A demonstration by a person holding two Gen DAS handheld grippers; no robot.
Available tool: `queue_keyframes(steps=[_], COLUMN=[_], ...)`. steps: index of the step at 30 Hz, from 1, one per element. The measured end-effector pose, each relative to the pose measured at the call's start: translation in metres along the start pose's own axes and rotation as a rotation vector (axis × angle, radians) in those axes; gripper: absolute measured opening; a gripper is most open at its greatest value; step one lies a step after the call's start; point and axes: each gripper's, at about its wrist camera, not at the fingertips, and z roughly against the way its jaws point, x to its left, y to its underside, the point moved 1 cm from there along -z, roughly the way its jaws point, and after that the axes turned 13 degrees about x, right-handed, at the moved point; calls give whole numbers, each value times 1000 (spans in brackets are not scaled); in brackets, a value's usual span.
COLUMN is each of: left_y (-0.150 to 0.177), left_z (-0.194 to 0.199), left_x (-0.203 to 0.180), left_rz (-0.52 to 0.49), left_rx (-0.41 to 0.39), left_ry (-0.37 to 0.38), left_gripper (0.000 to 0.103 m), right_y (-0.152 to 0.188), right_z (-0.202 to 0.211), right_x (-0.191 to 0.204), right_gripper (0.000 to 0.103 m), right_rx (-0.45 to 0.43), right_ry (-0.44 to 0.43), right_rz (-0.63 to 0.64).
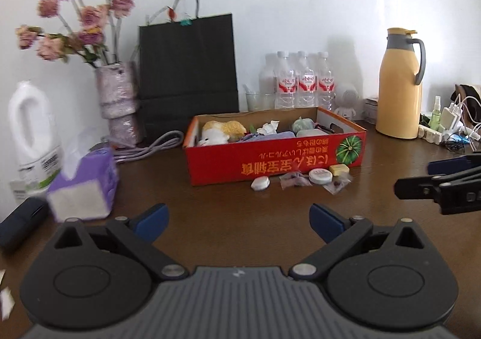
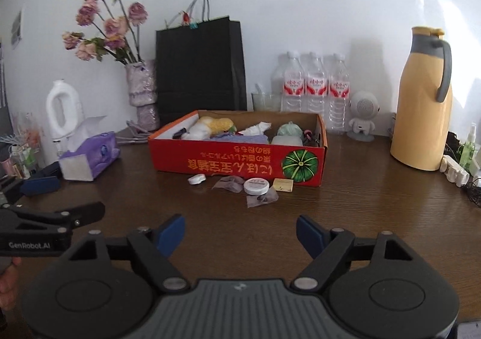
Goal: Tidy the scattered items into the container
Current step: 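Withdraw both tools from the box toward the remaining small items, then grasp the white bottle cap with the left tool while the right tool grasps the round white tin, then lift cap and tin over the box and open both tools to drop them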
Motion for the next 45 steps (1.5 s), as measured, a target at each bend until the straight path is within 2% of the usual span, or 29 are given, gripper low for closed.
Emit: queue_keyframes(steps=[4,9,16,19,21,25,28,33,39,40,41,42,45], left_y=[-38,-64,-67,-63,-63,-65,-63,-59,-49,-46,-44,-42,-38], left_z=[-58,-125,-166,-174,-175,-178,-173,-146,-97,-89,-81,-74,-56], left_x=[6,6,8,4,4,7,8,8,10,9,8,6,2], left_rz=[-30,-5,6,-1,1,27,40,56,103,103,100,92,66], left_rx=[63,170,240,260,253,253,248,199,135,125,113,100,59], left_ry=[108,168,215,203,204,204,182,137,101,97,92,84,65], left_gripper=[78,54,50,40,29,28,28,27,28,28,28,28,28], right_y=[-46,-85,-92,-88,-86,-84,-82,-81,-78,-76,-75,-75,-75], right_z=[-51,-120,-168,-172,-172,-171,-170,-170,-166,-163,-157,-150,-128], right_x=[-5,-13,-24,-24,-23,-17,-13,-18,-15,-17,-19,-20,-18], right_gripper=[66,59,52,51,49,43,35,37,36,27,6,0,0], right_rx=[29,102,185,182,179,174,193,180,177,165,141,126,80], right_ry=[-22,-33,-20,-21,-4,36,24,0,13,-1,-26,-37,56], right_rz=[27,57,79,98,118,165,186,137,127,115,108,94,87])
